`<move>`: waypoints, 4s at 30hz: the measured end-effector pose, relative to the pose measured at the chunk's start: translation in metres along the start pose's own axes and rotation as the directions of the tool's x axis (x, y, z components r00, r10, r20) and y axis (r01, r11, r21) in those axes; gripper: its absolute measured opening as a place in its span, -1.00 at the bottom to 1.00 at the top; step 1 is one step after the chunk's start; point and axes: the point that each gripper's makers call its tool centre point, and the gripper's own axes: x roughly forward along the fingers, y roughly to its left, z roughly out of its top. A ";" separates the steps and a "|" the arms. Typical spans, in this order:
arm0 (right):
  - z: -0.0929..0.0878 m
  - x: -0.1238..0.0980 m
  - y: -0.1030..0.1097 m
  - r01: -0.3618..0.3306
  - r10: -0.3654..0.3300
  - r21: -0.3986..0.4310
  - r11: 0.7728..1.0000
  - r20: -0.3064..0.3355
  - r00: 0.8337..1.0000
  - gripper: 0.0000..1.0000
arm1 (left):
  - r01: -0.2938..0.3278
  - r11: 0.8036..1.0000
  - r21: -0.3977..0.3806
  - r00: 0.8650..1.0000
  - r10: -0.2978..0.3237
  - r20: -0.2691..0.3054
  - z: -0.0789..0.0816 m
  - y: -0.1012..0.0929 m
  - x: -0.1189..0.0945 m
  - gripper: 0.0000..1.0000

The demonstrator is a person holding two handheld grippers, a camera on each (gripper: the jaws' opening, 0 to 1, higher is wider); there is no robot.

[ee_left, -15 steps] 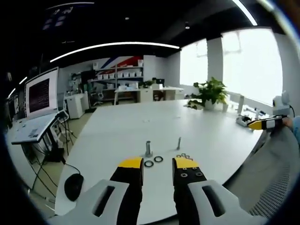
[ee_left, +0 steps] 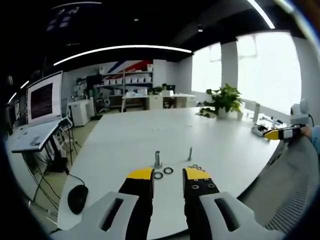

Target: Place the washer onto the threaded stud by aligning its center hole with the stud, sliding it down to the base, and recovering from edge contact or off-axis alignment until the washer reaches the visible bottom stop.

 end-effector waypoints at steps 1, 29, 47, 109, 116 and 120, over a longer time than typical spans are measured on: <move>0.000 0.000 0.000 0.000 0.000 0.000 1.000 0.000 1.000 -0.27 | 0.000 1.000 0.001 1.000 0.000 -0.002 0.000 0.000 0.000 -0.59; 0.001 0.000 0.000 0.000 0.000 0.006 1.000 0.005 1.000 -0.29 | 0.012 1.000 -0.004 1.000 -0.012 -0.028 -0.004 -0.002 0.001 -0.68; 0.001 0.000 0.000 -0.002 0.001 0.008 1.000 0.008 1.000 -0.29 | 0.004 1.000 0.000 1.000 -0.004 -0.024 -0.004 0.000 0.001 -0.65; -0.021 0.044 0.031 -0.315 0.223 -0.186 0.931 -0.395 0.891 -0.39 | 0.017 1.000 -0.022 1.000 -0.017 0.015 0.001 0.007 -0.003 -0.65; 0.007 0.063 0.026 -0.301 0.210 -0.216 0.929 -0.361 0.908 -0.39 | 0.027 0.999 -0.018 1.000 -0.027 0.013 0.000 0.006 -0.002 -0.65; 0.026 0.078 0.026 -0.316 0.227 -0.220 0.923 -0.351 0.908 -0.39 | 0.040 0.999 -0.015 0.999 -0.040 0.010 0.000 0.003 -0.002 -0.65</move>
